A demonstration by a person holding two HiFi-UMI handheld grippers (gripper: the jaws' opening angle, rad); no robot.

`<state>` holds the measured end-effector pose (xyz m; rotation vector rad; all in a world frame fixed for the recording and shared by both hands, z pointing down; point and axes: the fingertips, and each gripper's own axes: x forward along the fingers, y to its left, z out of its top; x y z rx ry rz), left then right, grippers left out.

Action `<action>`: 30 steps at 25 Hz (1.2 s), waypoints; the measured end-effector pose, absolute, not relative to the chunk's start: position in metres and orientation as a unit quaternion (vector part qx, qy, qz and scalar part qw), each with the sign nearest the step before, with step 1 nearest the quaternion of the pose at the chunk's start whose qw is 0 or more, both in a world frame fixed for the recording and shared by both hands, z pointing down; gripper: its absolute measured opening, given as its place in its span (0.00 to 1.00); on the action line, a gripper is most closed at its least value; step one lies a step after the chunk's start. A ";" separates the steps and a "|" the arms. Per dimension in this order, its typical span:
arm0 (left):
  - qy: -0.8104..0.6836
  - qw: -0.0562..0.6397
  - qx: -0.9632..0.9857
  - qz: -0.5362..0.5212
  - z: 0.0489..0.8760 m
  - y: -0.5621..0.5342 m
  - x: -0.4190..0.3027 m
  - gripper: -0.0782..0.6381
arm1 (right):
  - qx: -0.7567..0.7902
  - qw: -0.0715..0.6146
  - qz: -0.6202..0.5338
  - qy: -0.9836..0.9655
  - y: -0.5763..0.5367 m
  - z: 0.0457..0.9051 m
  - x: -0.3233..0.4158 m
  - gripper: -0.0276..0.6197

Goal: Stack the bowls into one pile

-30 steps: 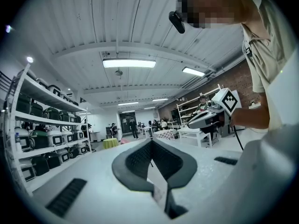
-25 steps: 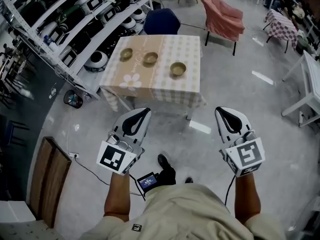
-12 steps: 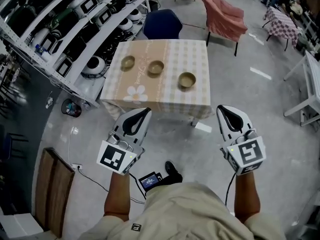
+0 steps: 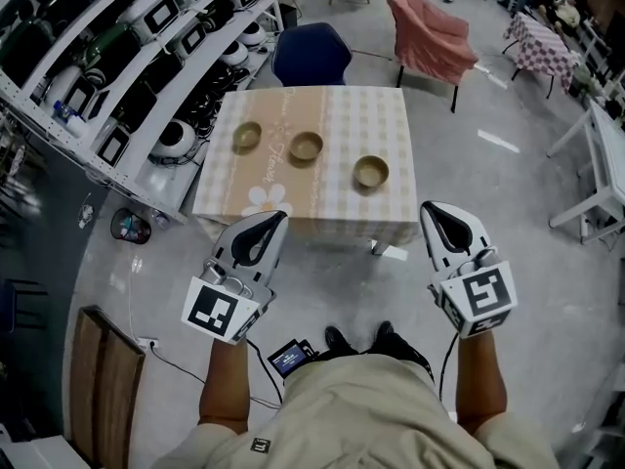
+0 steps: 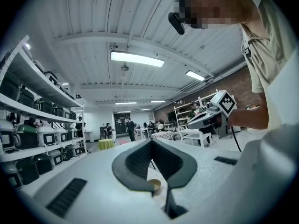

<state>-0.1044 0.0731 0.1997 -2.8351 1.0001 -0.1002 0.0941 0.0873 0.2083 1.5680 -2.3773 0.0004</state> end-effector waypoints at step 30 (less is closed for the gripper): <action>0.379 -0.011 -0.920 -0.104 0.315 -0.149 -0.052 0.12 | 0.478 0.241 0.084 -0.840 -0.180 0.400 0.152 0.09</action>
